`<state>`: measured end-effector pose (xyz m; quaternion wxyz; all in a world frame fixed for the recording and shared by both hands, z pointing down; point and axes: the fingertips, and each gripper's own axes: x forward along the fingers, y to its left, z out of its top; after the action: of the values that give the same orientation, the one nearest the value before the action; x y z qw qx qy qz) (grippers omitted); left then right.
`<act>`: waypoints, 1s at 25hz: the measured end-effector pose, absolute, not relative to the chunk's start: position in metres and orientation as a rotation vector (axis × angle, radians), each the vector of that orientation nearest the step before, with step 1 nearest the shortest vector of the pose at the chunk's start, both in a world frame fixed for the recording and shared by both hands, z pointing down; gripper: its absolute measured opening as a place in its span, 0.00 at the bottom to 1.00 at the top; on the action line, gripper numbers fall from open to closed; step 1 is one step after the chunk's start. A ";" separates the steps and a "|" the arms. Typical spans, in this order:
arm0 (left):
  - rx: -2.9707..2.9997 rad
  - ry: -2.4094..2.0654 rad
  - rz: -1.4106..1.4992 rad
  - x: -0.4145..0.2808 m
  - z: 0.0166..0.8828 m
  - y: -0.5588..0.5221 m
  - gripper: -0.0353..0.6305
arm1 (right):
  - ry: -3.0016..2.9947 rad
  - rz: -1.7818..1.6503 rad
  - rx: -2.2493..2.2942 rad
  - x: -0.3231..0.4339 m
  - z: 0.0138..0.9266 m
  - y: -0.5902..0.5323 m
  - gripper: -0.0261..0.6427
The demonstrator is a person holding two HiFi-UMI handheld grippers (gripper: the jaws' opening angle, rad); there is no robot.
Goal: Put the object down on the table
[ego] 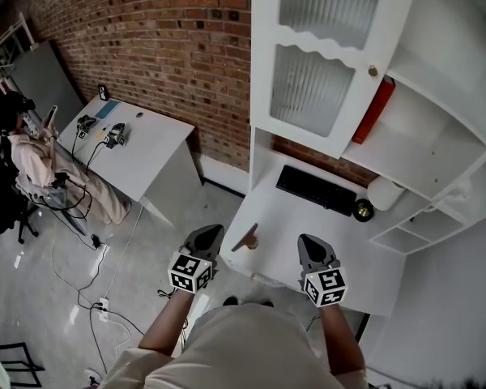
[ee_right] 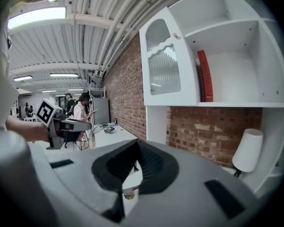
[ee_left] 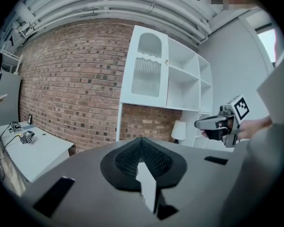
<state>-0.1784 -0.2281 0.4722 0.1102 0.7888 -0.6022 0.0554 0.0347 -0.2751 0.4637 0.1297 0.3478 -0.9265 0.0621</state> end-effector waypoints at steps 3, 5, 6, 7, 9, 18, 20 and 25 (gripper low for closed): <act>2.317 -1.762 0.147 -0.177 0.469 -0.227 0.04 | -2.703 0.161 1.008 0.034 0.461 -0.272 0.04; 2.319 -1.759 0.146 -0.176 0.468 -0.227 0.04 | -2.706 0.161 1.012 0.033 0.459 -0.271 0.04; 2.321 -1.759 0.146 -0.176 0.468 -0.227 0.04 | -2.707 0.162 1.012 0.032 0.458 -0.271 0.04; 2.322 -1.758 0.145 -0.176 0.468 -0.227 0.04 | -2.708 0.162 1.013 0.032 0.458 -0.271 0.04; 2.321 -1.756 0.144 -0.176 0.468 -0.226 0.04 | -2.709 0.161 1.012 0.031 0.458 -0.270 0.04; 2.312 -1.758 0.131 -0.182 0.469 -0.222 0.04 | -2.709 0.157 1.004 0.025 0.457 -0.265 0.04; 2.306 -1.758 0.129 -0.183 0.471 -0.220 0.04 | -2.710 0.155 1.001 0.024 0.457 -0.264 0.04; 2.300 -1.758 0.128 -0.186 0.472 -0.217 0.04 | -2.710 0.152 0.995 0.022 0.457 -0.263 0.04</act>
<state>-0.1855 -0.2174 0.4725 0.1219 0.7878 -0.6022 0.0439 0.0217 -0.2626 0.4570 0.1248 0.3415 -0.9301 0.0522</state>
